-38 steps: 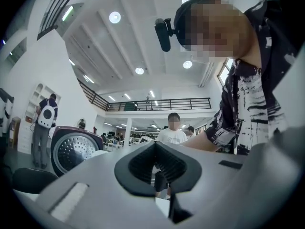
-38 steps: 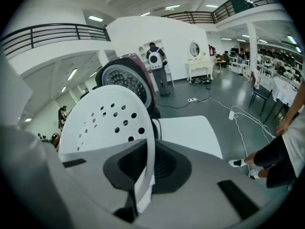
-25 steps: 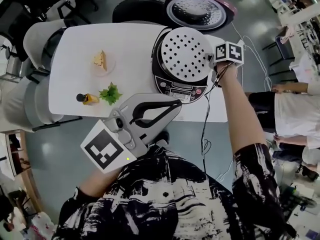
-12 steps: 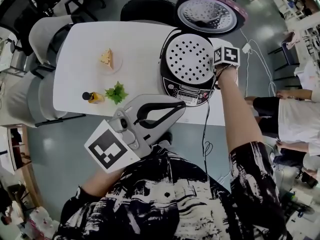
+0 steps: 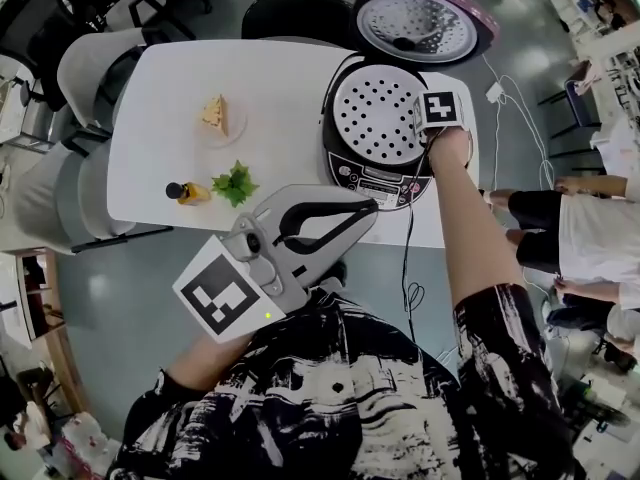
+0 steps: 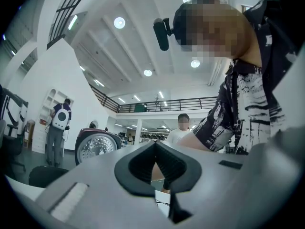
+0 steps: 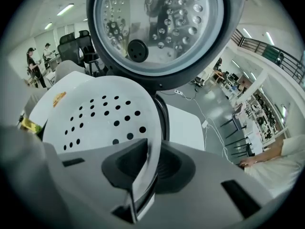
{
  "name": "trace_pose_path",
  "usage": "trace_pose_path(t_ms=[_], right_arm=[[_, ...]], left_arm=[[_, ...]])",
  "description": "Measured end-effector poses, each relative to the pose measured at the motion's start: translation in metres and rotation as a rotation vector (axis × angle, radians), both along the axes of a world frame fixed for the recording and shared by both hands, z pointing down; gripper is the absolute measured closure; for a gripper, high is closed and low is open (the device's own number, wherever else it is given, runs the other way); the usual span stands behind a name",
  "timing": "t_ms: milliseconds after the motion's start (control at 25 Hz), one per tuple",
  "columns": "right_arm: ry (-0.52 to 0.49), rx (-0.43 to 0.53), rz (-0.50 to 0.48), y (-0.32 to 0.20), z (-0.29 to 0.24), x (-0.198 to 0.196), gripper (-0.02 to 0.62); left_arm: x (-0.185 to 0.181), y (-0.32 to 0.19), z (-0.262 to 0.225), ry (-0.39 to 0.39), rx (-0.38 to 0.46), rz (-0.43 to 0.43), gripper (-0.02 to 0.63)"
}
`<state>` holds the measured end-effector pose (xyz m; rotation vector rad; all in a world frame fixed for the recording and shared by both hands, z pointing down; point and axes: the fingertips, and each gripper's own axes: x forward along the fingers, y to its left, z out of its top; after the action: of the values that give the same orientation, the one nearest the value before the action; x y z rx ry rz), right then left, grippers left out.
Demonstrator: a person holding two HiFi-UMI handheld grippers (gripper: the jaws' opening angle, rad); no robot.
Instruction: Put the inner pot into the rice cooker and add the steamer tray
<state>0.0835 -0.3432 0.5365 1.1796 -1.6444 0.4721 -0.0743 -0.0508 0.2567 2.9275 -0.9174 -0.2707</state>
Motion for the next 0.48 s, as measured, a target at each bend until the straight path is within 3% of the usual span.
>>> trace_pose_path(t_ms=[480], right_arm=[[0.064,-0.009,-0.097,0.0069,-0.0002,-0.0012,0.551]], left_arm=[[0.0012,0.0006,-0.0007,0.003,0.0,0.028,0.601]])
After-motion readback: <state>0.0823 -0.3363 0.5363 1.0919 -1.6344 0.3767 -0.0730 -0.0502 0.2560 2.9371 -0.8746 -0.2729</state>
